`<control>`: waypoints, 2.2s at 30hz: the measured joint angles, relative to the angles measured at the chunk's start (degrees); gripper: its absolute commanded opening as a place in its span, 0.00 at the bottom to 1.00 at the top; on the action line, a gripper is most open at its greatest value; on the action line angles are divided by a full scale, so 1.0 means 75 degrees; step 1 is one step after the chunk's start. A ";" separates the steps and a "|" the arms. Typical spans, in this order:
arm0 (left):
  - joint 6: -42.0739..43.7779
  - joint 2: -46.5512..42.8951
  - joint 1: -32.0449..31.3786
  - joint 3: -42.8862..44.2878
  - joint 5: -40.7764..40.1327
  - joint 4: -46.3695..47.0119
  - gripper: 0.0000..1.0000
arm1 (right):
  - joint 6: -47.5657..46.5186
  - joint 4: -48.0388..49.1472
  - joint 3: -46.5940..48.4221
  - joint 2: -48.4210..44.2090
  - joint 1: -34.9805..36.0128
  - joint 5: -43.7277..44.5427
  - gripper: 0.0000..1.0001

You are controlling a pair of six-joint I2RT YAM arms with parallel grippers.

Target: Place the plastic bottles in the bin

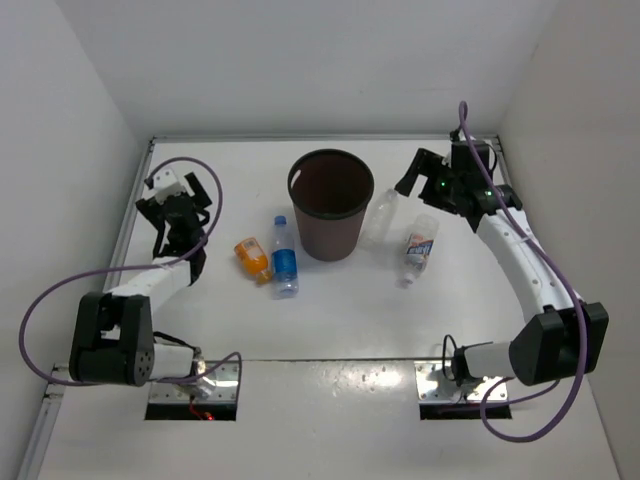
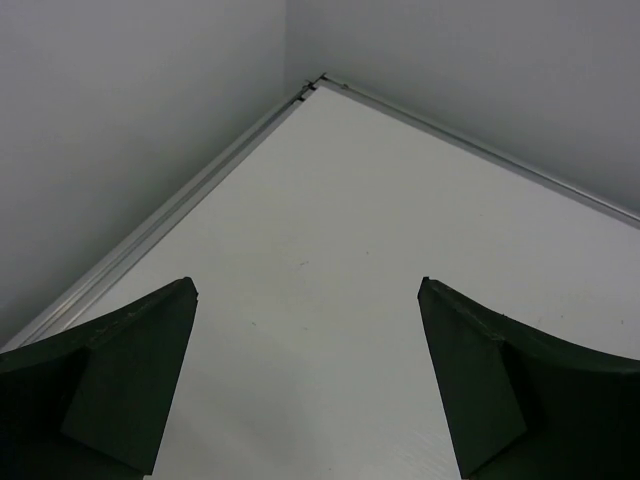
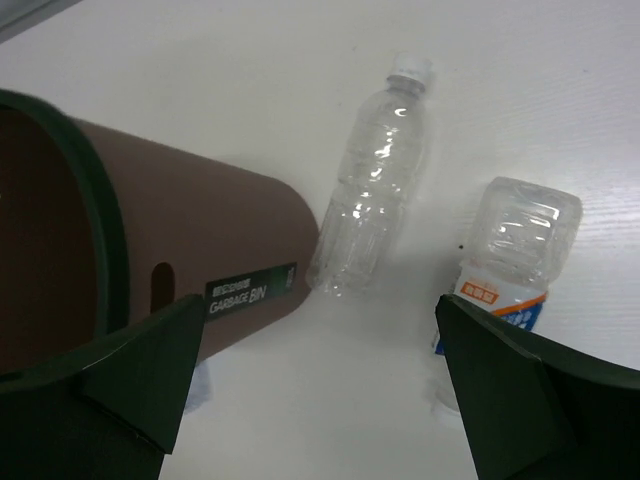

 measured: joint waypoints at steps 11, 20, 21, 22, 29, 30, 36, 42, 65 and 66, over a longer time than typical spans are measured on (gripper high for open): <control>-0.0507 -0.0082 0.0860 0.0577 -0.0149 -0.1918 1.00 | 0.0420 -0.0871 -0.0108 0.0076 -0.0163 0.0918 1.00; -0.1728 -0.0175 0.1492 0.1084 0.0664 -0.3955 1.00 | 0.0545 -0.0560 -0.0557 0.0213 -0.0207 -0.0052 1.00; -0.1737 -0.0175 0.1495 0.1084 0.0772 -0.3981 1.00 | 0.0597 -0.0568 -0.0551 0.0344 -0.0213 -0.0044 1.00; -0.1734 -0.0175 0.1495 0.1081 0.0880 -0.4030 1.00 | 0.0685 -0.0632 -0.0519 0.0533 -0.0233 0.0015 1.00; -0.1990 -0.0006 0.1682 0.1043 0.1157 -0.4057 1.00 | 0.1102 -0.1443 0.0111 0.2095 -0.0388 0.0729 1.00; -0.2002 0.0073 0.1731 0.1043 0.1195 -0.4060 1.00 | 0.1110 -0.1623 0.0335 0.2352 -0.0405 0.0868 1.00; -0.2052 0.0475 0.2002 0.1043 0.1419 -0.4028 1.00 | 0.1116 -0.2238 0.1411 0.3771 -0.0498 0.1472 1.00; -0.2092 0.0624 0.2710 0.1052 0.1848 -0.3995 1.00 | 0.1128 -0.2535 0.1428 0.4409 -0.0513 0.1626 1.00; -0.2215 0.0889 0.3025 0.0953 0.2856 -0.3625 1.00 | 0.1067 -0.2273 0.0816 0.4937 -0.0629 0.1381 0.44; -0.2215 0.0889 0.3025 0.0947 0.2929 -0.3599 1.00 | 0.1064 -0.2273 0.0816 0.4884 -0.0650 0.1378 0.43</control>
